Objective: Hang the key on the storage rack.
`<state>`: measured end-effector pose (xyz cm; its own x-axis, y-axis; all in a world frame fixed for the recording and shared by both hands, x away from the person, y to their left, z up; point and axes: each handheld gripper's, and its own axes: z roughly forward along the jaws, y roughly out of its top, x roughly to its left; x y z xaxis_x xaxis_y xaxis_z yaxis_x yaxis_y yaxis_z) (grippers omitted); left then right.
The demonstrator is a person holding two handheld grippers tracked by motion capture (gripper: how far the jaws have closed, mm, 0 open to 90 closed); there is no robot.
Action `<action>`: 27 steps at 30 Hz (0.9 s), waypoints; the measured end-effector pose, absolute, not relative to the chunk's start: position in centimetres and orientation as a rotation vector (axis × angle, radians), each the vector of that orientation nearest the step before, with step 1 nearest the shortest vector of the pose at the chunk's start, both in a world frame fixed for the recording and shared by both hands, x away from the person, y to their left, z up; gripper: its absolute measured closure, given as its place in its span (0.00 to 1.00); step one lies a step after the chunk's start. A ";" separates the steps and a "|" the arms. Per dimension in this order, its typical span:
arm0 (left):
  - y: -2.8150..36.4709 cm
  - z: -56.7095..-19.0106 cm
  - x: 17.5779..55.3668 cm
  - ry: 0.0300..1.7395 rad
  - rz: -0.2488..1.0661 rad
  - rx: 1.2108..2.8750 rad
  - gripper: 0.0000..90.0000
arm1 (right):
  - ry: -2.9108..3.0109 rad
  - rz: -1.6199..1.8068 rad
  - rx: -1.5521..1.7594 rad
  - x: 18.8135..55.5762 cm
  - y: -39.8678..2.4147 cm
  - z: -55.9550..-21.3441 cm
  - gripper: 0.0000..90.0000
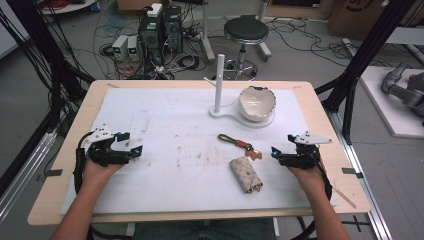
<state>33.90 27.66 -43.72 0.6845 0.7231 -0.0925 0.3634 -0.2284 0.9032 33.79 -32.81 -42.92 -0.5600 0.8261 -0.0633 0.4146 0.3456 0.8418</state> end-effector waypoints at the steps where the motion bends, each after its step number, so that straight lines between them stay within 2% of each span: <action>1: 27.6 -43.8 33.9 0.861 0.426 1.836 0.23 | 2.129 1.122 1.078 33.8 -32.8 -42.9 0.21; 27: 27.9 -43.6 33.8 0.872 0.442 1.834 0.23 | 2.181 1.135 1.014 34.5 -31.6 -42.0 0.21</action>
